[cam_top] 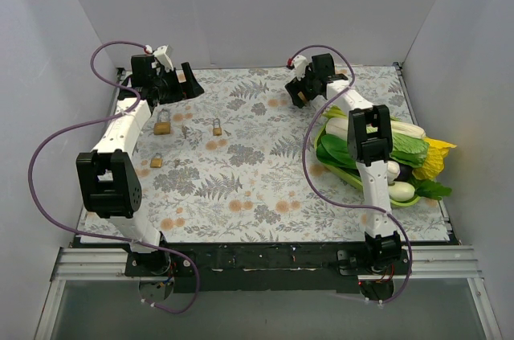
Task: Lock with the key
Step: Move the lock to the center of the board.
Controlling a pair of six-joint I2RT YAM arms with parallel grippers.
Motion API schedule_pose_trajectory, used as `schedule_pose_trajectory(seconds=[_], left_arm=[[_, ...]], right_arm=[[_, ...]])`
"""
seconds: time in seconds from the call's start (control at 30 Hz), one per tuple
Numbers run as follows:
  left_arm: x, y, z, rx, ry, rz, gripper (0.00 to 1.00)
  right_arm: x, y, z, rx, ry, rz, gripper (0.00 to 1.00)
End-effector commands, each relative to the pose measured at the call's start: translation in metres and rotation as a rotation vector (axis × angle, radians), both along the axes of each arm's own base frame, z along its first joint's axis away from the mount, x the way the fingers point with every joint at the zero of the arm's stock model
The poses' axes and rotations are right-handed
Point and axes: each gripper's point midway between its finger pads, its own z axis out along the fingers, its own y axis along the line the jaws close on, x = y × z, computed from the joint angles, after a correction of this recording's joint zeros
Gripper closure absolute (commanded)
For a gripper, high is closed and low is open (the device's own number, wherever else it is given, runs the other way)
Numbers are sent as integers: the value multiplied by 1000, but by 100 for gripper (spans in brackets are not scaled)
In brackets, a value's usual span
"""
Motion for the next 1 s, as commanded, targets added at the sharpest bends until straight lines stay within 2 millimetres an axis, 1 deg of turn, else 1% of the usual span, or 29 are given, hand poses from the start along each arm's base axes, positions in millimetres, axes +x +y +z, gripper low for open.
schedule_pose_trajectory(seconds=[0.0, 0.03, 0.1, 0.2, 0.23, 0.3, 0.33, 0.37, 0.4, 0.43, 0.47, 0.5, 0.53, 0.57, 0.6, 0.63, 0.67, 0.7, 0.73, 0.77, 0.8, 0.87, 0.9, 0.93, 0.97], left_arm=[[3, 0, 15, -5, -31, -14, 2], [4, 0, 13, -5, -26, -14, 2], [5, 0, 15, -7, -29, -15, 2], [6, 0, 16, -5, -31, -20, 2], [9, 13, 15, -6, -30, 8, 2], [10, 15, 15, -7, -28, 10, 2], [11, 15, 16, -9, -30, 8, 2], [11, 14, 15, -11, -28, 5, 2], [11, 15, 15, -14, -28, 5, 2], [12, 15, 16, -14, -31, 5, 2], [12, 16, 17, -15, -32, 5, 2], [13, 15, 15, -16, -29, 4, 2], [13, 15, 17, -17, -34, 3, 2], [13, 15, 17, -18, -35, 1, 2], [12, 14, 17, -19, -36, -1, 2], [12, 14, 16, -20, -35, -4, 2], [12, 14, 17, -19, -40, -7, 2], [12, 14, 16, -20, -38, -4, 2], [11, 14, 18, -24, -43, -7, 2], [10, 12, 17, -26, -40, -11, 2], [10, 13, 18, -26, -42, -10, 2], [8, 13, 20, -27, -49, -13, 2], [7, 12, 19, -28, -44, -12, 2], [6, 12, 19, -29, -47, -15, 2], [4, 12, 21, -29, -50, -11, 2]], right_arm=[[8, 1, -13, 13, 18, 2, 2], [7, 0, -19, 11, 31, 3, 2], [5, -2, -26, 11, 57, 5, 4], [-2, -5, -32, 26, 108, 14, 7], [-6, -3, -33, 34, 122, 22, 8], [-11, -3, -32, 47, 147, 28, 13], [-19, -2, -34, 55, 177, 36, 15], [-23, 0, -33, 61, 189, 46, 21], [-27, 1, -31, 70, 201, 52, 25], [-39, 4, -34, 82, 238, 77, 28], [-45, 5, -34, 90, 255, 90, 33], [-49, 6, -25, 102, 255, 104, 35], [-56, 12, -22, 118, 261, 132, 37], [-67, 12, -28, 119, 293, 141, 39], [-71, 15, -17, 127, 283, 156, 40], [-78, 21, -16, 133, 292, 173, 41], [-89, 23, -21, 132, 319, 179, 44], [-94, 27, -13, 136, 316, 193, 46], [-103, 36, -12, 141, 328, 215, 47], [-108, 40, -11, 136, 334, 225, 47], [-118, 42, -11, 132, 348, 232, 47], [-134, 56, -10, 130, 372, 242, 47], [-145, 58, -9, 131, 390, 244, 47], [-156, 67, -10, 127, 407, 260, 47], [-163, 70, -10, 123, 415, 260, 47]])
